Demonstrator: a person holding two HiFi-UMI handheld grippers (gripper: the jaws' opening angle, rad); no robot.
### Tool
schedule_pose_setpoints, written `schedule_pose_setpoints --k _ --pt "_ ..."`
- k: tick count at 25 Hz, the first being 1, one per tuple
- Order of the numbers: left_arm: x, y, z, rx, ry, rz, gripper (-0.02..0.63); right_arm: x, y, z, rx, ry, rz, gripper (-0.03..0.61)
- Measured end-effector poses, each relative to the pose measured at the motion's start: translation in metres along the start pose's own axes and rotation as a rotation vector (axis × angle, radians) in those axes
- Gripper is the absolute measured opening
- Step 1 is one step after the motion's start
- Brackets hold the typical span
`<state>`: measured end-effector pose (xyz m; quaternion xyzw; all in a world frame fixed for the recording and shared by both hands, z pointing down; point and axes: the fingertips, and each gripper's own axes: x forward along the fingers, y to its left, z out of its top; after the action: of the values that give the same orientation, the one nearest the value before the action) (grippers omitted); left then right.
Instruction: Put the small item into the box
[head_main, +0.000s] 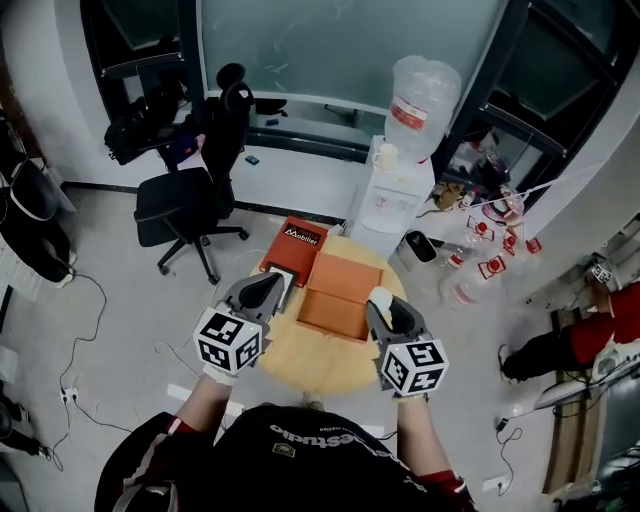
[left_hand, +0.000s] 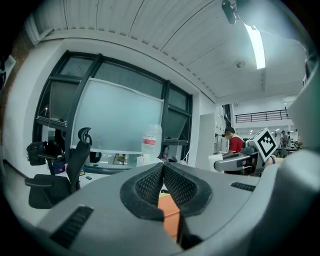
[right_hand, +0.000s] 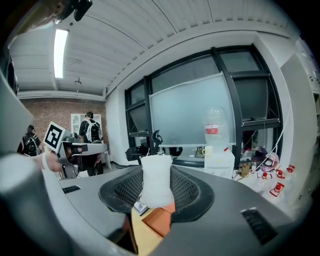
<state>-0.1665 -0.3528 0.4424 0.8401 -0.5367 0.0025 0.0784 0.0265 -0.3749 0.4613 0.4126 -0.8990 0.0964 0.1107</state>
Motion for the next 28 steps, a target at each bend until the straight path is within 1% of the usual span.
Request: schedule_pose_setpoints --k 3,11,17,21,28 --pt "0.006 0.001 0.004 0.005 -0.003 0.015 0.017 0.013 -0.009 -0.004 0.002 0.014 0.024 0.184" --pt "0.018 0.003 -0.002 0.008 0.007 0.071 0.017 0.037 -0.029 -0.015 0.005 0.035 0.086 0.184" --pt "0.025 0.003 -0.004 0.016 0.01 0.108 0.017 0.054 -0.035 -0.026 0.011 0.064 0.138 0.184" --pt "0.029 0.001 -0.004 0.02 0.004 0.127 0.017 0.069 -0.04 -0.038 0.005 0.09 0.173 0.183" --pt "0.042 -0.011 -0.014 0.037 0.005 0.154 0.017 0.083 -0.052 -0.06 0.016 0.123 0.225 0.183"
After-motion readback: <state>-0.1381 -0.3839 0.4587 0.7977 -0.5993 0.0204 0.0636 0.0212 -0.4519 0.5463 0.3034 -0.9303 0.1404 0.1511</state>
